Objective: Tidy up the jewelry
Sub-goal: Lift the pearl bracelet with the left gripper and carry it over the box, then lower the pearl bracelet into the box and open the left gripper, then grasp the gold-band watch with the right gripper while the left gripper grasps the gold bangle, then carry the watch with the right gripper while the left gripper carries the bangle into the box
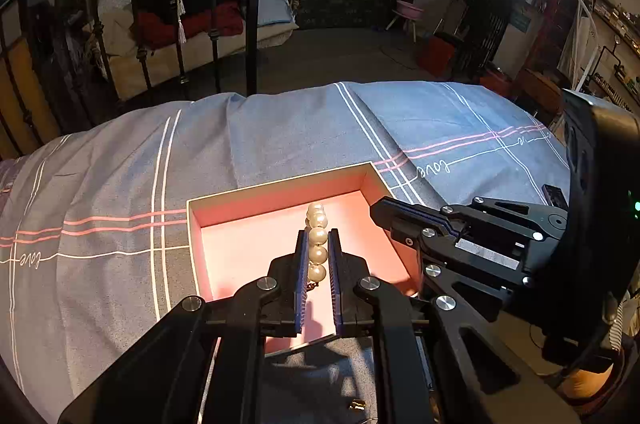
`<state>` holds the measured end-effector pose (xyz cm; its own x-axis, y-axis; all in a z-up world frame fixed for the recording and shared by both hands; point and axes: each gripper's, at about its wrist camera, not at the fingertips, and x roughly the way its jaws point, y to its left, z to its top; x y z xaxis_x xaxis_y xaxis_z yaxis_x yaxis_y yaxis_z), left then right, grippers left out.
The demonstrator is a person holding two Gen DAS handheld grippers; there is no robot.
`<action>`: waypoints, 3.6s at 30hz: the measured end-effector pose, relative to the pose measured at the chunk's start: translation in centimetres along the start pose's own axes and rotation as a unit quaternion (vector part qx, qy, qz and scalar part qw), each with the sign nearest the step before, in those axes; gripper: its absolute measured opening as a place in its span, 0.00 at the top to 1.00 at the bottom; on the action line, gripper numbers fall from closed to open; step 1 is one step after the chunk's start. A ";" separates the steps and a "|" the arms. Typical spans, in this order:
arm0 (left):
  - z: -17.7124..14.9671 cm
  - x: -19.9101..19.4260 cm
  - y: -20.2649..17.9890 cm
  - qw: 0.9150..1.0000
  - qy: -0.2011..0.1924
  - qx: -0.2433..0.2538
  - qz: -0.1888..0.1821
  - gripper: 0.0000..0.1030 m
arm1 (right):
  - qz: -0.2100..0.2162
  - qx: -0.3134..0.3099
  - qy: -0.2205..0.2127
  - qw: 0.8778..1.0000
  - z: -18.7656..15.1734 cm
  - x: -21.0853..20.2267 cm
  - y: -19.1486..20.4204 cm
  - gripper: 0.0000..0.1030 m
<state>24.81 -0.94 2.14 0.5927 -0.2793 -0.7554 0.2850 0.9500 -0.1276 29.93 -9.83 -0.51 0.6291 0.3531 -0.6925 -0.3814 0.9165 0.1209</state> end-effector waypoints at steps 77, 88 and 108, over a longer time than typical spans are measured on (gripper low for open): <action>-16.8 -0.2 -5.5 0.997 0.062 0.052 0.004 0.27 | 0.032 -0.116 0.020 0.993 -18.8 -7.9 4.0 0.65; -17.0 -1.0 -4.9 0.998 0.041 0.055 0.010 0.51 | 0.035 -0.114 0.015 0.993 -18.6 -7.5 4.7 0.88; -15.2 -4.2 -4.8 1.000 -0.005 0.028 0.009 0.51 | 0.077 -0.049 -0.042 0.995 -16.9 -9.7 3.5 0.90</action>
<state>9.52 -2.24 -3.80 0.6055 -0.2641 -0.7507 0.3159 0.9456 -0.0779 10.99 -13.20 -5.38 0.6112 0.5060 -0.6086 -0.5386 0.8293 0.1486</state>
